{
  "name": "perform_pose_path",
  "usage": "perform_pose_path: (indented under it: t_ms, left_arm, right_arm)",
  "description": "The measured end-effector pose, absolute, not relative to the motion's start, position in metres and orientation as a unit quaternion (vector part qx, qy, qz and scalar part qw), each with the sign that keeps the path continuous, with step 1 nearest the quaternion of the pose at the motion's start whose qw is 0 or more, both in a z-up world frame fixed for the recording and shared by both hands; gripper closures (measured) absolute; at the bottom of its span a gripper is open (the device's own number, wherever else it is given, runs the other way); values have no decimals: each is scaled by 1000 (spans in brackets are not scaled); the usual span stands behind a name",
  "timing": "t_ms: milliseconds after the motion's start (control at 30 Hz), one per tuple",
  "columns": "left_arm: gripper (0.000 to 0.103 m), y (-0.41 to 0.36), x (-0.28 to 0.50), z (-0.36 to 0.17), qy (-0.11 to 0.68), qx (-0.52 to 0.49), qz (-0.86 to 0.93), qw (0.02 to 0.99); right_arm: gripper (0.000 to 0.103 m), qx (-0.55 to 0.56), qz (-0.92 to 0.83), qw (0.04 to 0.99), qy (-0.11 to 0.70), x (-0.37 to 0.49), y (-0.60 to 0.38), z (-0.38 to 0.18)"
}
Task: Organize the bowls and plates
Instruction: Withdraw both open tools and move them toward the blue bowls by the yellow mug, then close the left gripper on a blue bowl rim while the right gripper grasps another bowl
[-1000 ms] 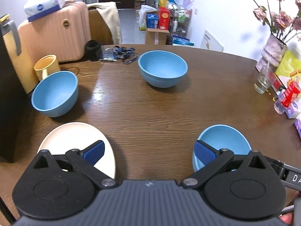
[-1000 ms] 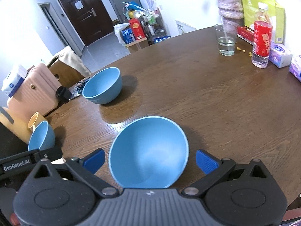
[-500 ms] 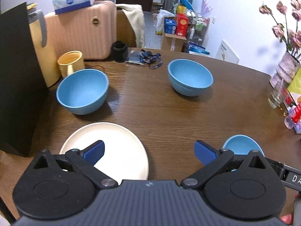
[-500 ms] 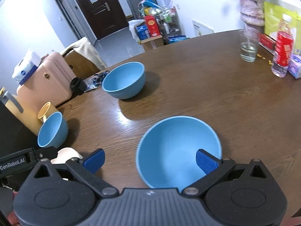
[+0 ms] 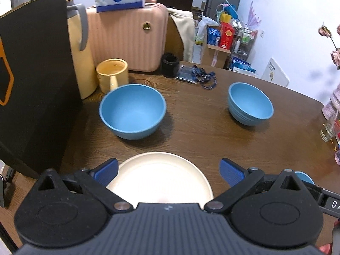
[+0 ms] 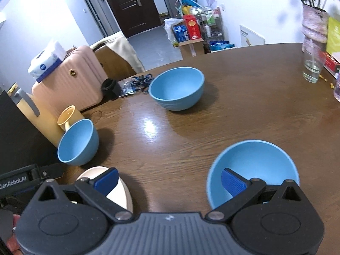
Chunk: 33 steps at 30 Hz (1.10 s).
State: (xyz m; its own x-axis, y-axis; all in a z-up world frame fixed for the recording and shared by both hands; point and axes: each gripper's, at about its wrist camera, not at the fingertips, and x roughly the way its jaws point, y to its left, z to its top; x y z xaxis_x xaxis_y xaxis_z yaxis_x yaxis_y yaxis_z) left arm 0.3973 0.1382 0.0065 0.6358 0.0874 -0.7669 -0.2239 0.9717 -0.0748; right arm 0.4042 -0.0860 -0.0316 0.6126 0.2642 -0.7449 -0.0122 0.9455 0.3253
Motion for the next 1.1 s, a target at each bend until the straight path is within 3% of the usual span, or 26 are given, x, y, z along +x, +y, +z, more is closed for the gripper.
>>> perform_pose_path:
  t_ms: [1100]
  left_arm:
    - [0,261,474,-16,448,-111,138,876]
  right_arm:
    - [0,98,109,874,464,499,60,-38]
